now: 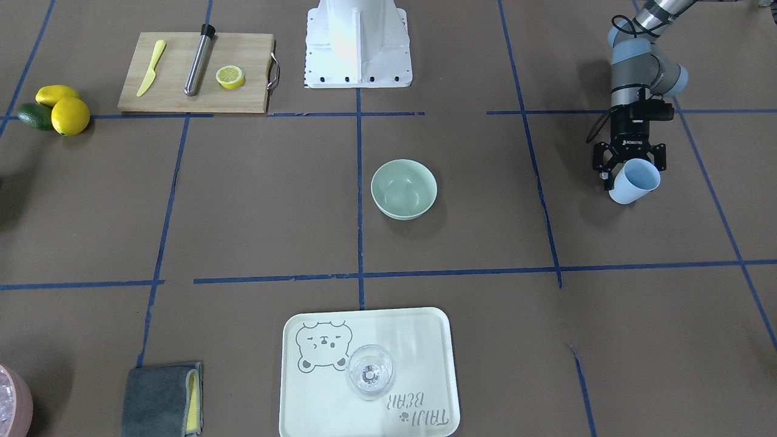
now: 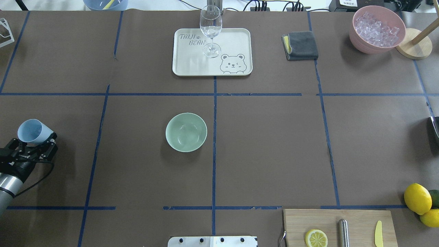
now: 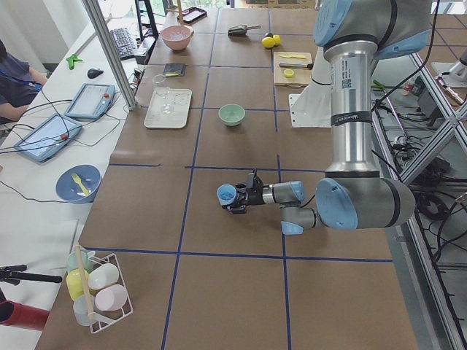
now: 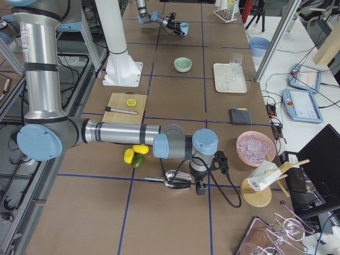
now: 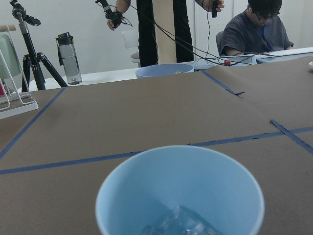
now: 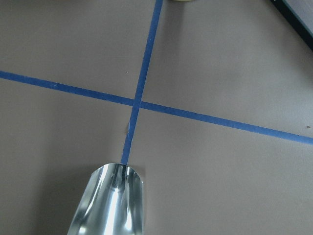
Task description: Pour ice into bowl
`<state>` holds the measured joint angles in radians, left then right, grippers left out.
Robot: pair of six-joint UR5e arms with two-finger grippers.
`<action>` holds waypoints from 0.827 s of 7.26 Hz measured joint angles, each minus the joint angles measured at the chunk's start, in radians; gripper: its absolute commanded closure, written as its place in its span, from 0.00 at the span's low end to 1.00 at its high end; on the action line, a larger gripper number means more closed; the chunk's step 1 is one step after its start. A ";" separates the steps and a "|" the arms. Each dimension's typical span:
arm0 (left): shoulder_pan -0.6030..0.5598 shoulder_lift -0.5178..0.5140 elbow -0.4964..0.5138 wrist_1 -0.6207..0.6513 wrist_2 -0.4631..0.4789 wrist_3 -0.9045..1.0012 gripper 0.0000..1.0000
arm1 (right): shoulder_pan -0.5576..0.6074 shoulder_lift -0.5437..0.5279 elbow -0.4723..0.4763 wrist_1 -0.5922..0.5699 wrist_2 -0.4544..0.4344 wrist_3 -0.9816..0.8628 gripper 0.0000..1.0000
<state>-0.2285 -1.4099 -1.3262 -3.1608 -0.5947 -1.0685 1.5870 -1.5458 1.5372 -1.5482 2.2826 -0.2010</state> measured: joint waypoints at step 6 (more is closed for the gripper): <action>-0.069 0.001 -0.113 -0.031 -0.095 0.277 1.00 | 0.001 0.002 0.001 -0.001 0.000 0.003 0.00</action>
<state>-0.2976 -1.4093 -1.4394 -3.1917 -0.6893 -0.7916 1.5877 -1.5441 1.5384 -1.5491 2.2822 -0.1981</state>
